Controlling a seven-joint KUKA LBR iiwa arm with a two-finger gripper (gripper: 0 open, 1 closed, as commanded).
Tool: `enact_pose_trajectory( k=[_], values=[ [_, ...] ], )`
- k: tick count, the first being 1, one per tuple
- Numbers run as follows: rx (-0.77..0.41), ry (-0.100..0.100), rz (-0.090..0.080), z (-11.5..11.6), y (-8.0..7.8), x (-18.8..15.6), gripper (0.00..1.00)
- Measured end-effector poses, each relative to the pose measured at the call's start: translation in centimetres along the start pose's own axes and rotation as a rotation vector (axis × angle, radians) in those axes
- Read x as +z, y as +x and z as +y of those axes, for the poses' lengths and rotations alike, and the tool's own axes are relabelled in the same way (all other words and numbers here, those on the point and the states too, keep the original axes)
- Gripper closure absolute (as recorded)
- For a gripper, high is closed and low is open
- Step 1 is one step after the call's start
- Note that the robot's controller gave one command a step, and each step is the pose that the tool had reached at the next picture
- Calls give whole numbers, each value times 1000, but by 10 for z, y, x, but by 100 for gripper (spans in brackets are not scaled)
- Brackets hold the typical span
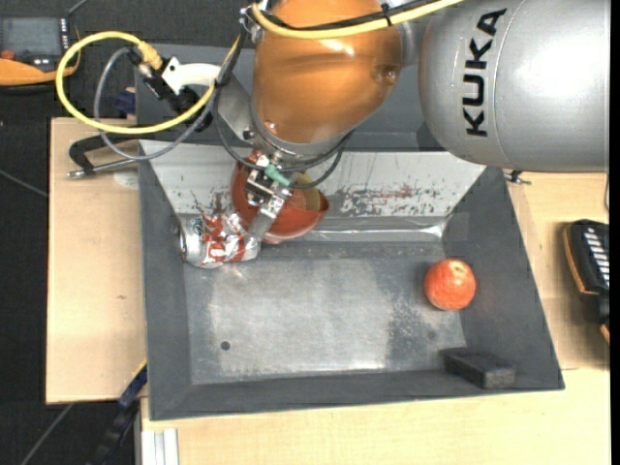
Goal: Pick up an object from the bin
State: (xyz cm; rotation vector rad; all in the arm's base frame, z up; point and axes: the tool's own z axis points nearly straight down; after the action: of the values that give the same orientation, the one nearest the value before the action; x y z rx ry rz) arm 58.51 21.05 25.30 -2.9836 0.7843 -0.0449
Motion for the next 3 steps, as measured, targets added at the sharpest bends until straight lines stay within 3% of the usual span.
enact_pose_trajectory(
  k=[1,2,3],
  values=[
    [-22,-2,-8,-16,-12,60,100],
    [70,-2,-12,0,-36,49,100],
    [168,0,-15,-8,-28,61,100]
  ],
)
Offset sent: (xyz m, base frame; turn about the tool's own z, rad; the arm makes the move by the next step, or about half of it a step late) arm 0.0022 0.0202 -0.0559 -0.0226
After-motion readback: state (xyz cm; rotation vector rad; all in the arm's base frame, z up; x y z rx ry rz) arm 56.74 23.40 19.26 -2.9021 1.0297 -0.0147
